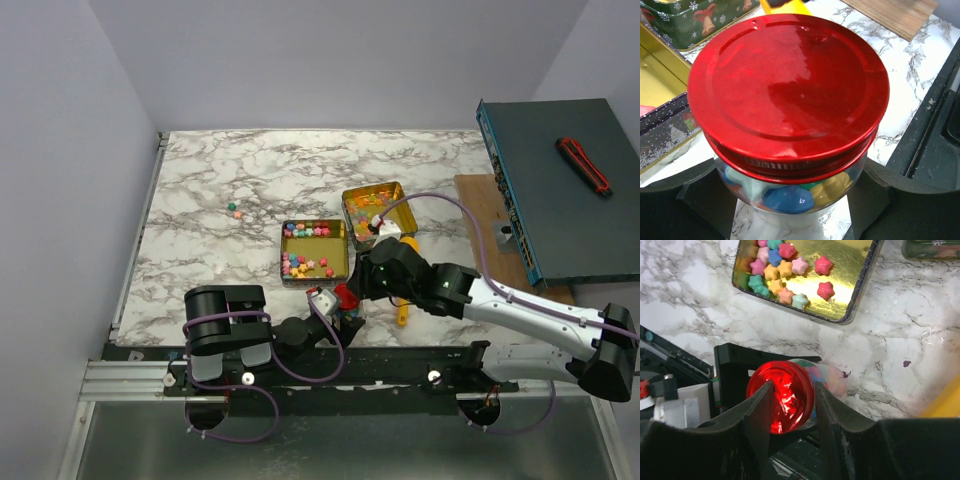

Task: Pack the candies
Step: Screw the bottle lid onto the packing bottle.

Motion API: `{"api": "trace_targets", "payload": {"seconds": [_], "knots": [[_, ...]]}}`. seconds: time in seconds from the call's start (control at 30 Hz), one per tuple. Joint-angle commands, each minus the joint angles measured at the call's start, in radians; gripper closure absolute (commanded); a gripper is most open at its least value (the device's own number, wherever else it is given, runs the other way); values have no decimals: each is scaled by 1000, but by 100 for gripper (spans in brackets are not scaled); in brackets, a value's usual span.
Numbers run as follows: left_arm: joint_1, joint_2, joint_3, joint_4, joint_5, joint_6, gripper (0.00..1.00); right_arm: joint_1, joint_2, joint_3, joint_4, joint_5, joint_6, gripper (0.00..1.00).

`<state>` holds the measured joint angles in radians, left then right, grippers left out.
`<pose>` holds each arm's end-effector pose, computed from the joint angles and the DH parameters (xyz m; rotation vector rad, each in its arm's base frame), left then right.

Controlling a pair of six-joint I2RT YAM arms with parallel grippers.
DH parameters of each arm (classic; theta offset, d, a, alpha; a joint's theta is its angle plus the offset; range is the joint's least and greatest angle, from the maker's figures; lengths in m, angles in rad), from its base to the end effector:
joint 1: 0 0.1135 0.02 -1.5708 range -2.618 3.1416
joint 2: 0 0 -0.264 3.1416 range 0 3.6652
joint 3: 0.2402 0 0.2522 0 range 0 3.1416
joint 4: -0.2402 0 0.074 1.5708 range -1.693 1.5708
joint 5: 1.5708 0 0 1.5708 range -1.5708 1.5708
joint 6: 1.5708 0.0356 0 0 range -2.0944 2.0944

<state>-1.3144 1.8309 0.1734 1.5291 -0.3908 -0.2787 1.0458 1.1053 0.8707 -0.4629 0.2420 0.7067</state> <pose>0.0721 -0.2215 0.1057 0.5978 1.6604 -0.8523 0.1261 0.2007 0.2811 -0.2625 2.3159 0.6533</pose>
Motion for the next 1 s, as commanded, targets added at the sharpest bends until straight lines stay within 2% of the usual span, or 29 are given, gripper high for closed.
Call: {"api": "trace_targets", "payload": {"seconds": [0.0, 0.33, 0.77, 0.97], "knots": [[8, 62, -46, 22, 35, -50, 57, -32, 51, 29, 63, 5, -53, 58], [8, 59, -48, 23, 33, -59, 58, -98, 85, -34, 181, -175, -74, 61], [7, 65, -41, 23, 43, -56, 58, -97, 119, -75, 214, -233, -68, 64], [8, 65, -43, 24, 38, -59, 58, -98, 107, -102, 214, -277, -63, 72]]}}
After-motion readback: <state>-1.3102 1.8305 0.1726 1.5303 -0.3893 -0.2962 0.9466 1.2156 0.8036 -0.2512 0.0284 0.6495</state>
